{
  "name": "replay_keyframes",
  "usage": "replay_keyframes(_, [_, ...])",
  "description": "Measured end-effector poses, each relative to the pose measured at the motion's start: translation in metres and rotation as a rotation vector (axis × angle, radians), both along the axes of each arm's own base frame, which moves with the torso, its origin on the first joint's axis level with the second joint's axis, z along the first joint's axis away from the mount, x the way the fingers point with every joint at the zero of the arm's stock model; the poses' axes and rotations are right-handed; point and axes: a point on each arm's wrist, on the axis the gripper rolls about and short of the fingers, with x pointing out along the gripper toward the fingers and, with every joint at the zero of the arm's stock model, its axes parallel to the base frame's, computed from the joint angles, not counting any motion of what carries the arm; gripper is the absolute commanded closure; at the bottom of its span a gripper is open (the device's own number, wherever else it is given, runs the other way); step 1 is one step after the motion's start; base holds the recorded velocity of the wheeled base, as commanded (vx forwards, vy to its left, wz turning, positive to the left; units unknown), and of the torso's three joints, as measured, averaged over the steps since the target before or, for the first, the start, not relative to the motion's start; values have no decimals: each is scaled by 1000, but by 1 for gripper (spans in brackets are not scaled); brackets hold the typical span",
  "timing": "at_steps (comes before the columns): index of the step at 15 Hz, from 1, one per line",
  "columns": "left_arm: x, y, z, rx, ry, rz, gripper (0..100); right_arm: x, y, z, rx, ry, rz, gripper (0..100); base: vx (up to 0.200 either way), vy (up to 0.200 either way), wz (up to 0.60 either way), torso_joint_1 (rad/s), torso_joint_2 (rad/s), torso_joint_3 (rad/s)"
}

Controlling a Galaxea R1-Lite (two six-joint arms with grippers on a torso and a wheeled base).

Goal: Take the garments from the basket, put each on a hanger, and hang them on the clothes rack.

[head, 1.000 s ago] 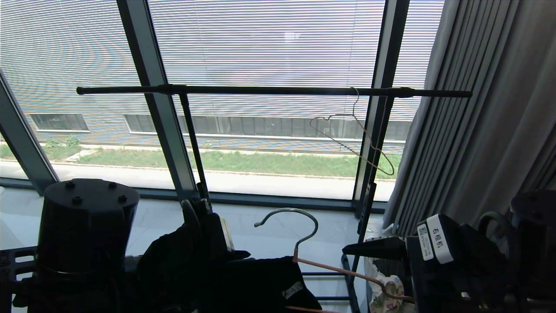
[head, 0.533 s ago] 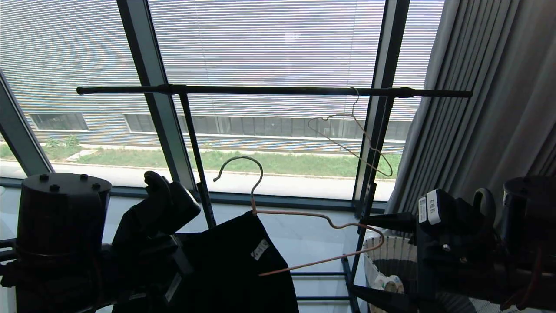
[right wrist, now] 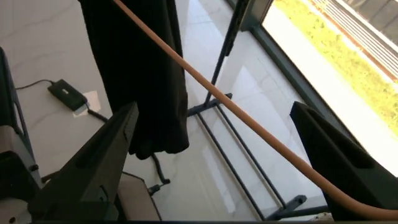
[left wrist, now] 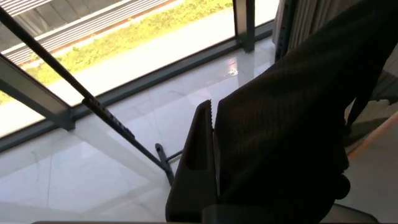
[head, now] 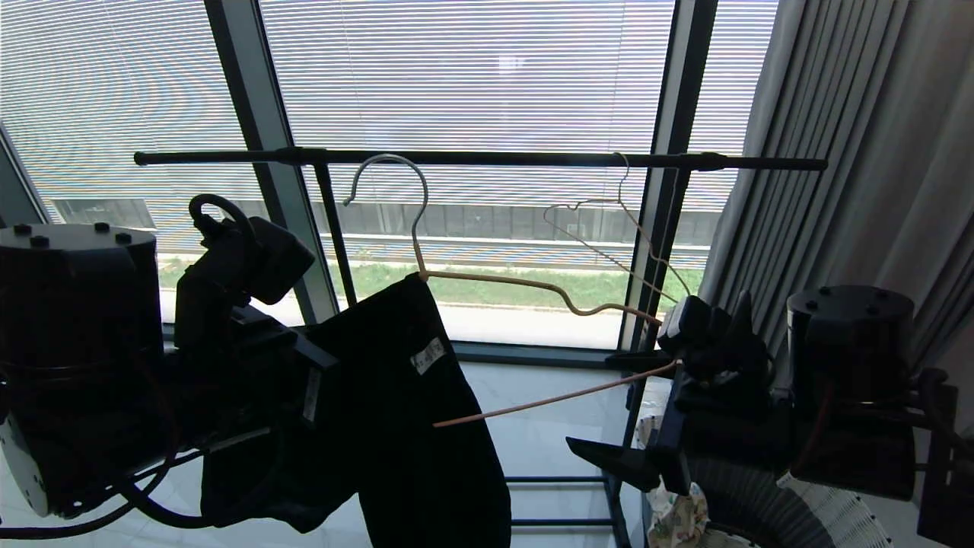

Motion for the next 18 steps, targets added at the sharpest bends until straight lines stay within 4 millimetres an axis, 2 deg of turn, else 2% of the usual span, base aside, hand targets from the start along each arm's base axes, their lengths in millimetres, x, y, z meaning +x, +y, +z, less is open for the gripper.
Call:
replay_keyframes(2, [1,0,-1,15,-5,10,100,18,16,8,59,-9,-96,0,0,0,0,0,0,0])
replay_keyframes(3, [1,1,-4,43,-10,0,100,31,18,12,84,-23,-144,0,0,0,0,0,0,0])
replay_keyframes(6, [6,12,-12,147,-20,14,100,57,3,20,121,-46,-223,0,0,0,0,0,0,0])
replay_keyframes(10, [16,20,-14,156,-26,66,100,54,-5,29,145,-58,-196,0,0,0,0,0,0,0])
replay_keyframes(13, [20,20,-12,138,-49,105,100,44,-3,25,132,-39,-173,0,0,0,0,0,0,0])
replay_keyframes(16, [25,16,-3,67,-118,116,100,26,17,12,139,66,-121,0,0,0,0,0,0,0])
replay_keyframes(18, [25,11,1,39,-129,107,100,22,35,10,176,128,-150,0,0,0,0,0,0,0])
